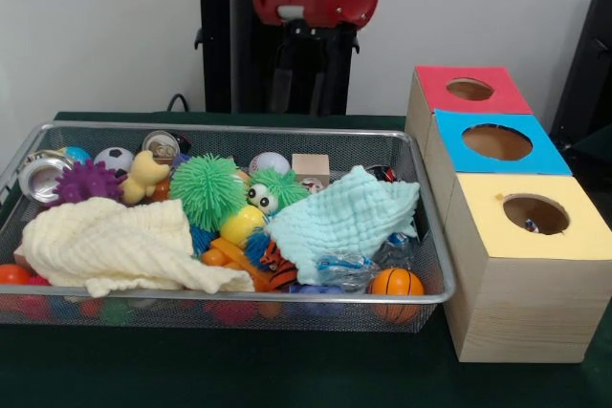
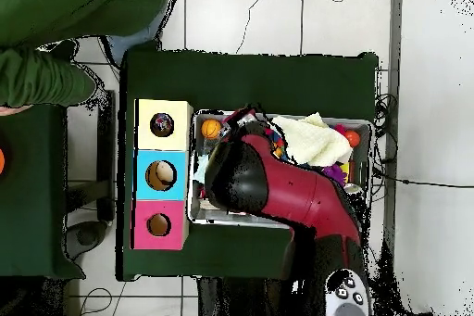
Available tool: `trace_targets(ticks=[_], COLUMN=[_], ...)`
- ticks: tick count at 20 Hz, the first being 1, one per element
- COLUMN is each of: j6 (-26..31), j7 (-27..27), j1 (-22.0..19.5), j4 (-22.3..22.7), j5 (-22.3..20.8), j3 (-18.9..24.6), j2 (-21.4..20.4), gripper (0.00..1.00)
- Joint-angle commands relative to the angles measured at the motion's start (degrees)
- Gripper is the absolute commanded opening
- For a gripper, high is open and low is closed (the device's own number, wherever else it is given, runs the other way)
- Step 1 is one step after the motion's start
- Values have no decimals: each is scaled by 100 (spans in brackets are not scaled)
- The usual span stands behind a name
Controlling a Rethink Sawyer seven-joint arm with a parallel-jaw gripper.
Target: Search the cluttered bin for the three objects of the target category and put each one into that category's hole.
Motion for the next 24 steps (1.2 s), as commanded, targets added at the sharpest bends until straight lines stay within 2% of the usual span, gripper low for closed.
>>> trace_targets(ticks=[1, 2, 5, 8, 10, 11, 16, 19, 24], j6=[-1185, -1272, -1709, -1884, -1845, -1756, -2048, -1942, -1761], j7=[1030, 1020, 1219, 1195, 1158, 1121, 1148, 1177, 1425], j1=[-344, -375, -75, 77, 365, 646, 854, 1288, 1614], j4=[926, 944, 901, 935, 826, 714, 703, 511, 527], j5=[-73, -96, 57, 190, 394, 581, 736, 1126, 1791], j3=[806, 819, 330, 107, -214, -502, -651, -1028, -1403], j2=[533, 571, 879, 972, 1128, 1244, 1476, 1749, 1909], gripper=[100, 100, 100, 100, 100, 100, 100, 100, 100])
